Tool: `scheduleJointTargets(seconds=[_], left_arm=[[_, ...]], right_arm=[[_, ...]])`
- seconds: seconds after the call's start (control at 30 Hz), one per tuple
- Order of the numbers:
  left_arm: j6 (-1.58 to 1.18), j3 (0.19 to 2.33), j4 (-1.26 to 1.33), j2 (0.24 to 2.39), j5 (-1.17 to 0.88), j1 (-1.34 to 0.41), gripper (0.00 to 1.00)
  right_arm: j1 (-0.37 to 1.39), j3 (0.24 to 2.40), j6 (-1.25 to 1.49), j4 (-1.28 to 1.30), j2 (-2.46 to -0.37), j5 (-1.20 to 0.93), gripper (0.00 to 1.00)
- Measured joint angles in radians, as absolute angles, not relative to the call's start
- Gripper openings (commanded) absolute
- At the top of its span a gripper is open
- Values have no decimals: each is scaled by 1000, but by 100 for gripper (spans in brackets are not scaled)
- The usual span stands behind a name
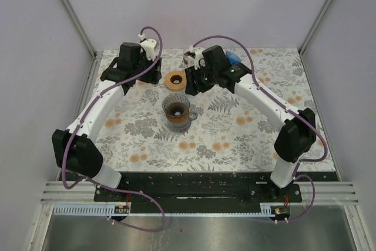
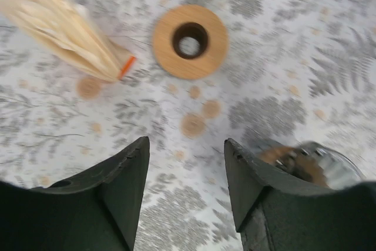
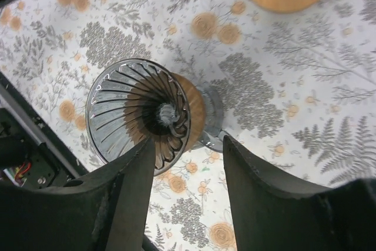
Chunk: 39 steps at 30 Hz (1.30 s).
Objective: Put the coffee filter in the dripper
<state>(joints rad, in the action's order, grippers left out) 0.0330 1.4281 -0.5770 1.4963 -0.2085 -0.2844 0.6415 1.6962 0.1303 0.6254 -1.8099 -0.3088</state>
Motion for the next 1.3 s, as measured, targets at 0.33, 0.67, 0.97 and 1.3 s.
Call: scheduleJointTargets(seconds=[0.33, 0.67, 0.97, 1.3], left_arm=[[33, 1612, -462, 1786, 102, -216, 41], [18, 1770, -450, 2002, 187, -171, 34], [-25, 1886, -440, 2123, 219, -161, 31], [-107, 1916, -461, 2169, 206, -118, 31]], right_arm=[[635, 1652, 81, 596, -1716, -130, 59], [600, 1601, 56, 599, -1718, -86, 58], [567, 1596, 48, 599, -1746, -86, 58], [562, 1591, 45, 598, -1756, -87, 58]])
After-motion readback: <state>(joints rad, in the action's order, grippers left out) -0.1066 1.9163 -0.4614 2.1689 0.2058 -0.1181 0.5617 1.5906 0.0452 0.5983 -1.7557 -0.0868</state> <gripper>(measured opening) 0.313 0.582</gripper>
